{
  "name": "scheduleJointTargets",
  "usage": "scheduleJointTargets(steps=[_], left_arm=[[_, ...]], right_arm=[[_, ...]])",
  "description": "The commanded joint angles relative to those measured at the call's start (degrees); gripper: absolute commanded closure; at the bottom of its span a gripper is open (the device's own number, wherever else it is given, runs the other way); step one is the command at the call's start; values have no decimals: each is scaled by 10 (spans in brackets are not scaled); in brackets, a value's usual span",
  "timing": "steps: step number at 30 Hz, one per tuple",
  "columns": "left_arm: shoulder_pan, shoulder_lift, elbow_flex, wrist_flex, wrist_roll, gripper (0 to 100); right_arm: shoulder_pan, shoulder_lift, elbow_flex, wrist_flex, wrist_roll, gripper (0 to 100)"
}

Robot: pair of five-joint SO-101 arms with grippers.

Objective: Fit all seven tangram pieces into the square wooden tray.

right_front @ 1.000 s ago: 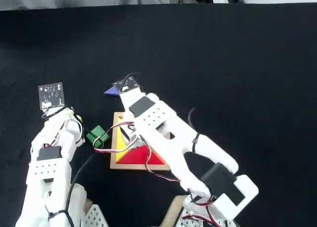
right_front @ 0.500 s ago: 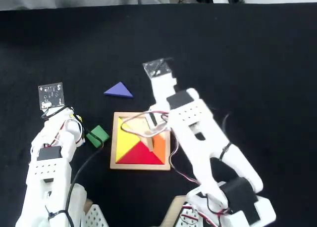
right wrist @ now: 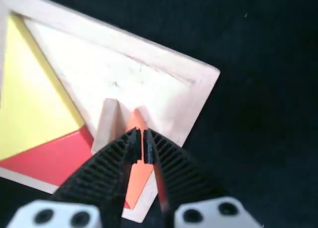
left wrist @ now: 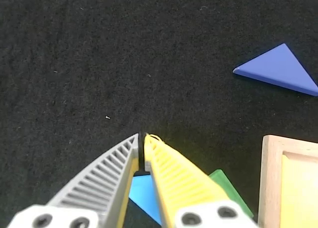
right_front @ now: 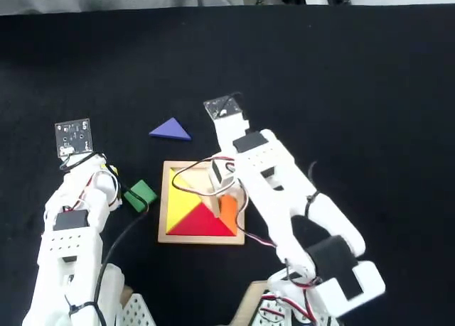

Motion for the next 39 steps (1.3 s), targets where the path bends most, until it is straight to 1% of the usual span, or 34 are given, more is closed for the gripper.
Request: scheduleJointTargets(steps=[1, 5, 11, 17, 21, 25, 32, 39], left_arm=[[9, -1, -1, -11, 3, 970], [9, -1, -1, -11, 3, 970], [9, -1, -1, -11, 3, 970], [9, -1, -1, -11, 3, 970], [15, -1, -1, -11, 2, 970], [15, -1, -1, -11, 2, 970], [15, -1, -1, -11, 2, 970], [15, -1, -1, -11, 2, 970]], right_arm=[[-44, -2, -13, 0, 5, 987], [-76, -3, -21, 9, 4, 987], [-76, -3, -37, 11, 4, 988], [-90, -40, -108, 58, 5, 988], [-112, -25, -109, 12, 5, 988], [-112, 42, -121, -11, 5, 988], [-105, 131, -151, -9, 6, 988], [-40, 135, -152, -9, 6, 988]])
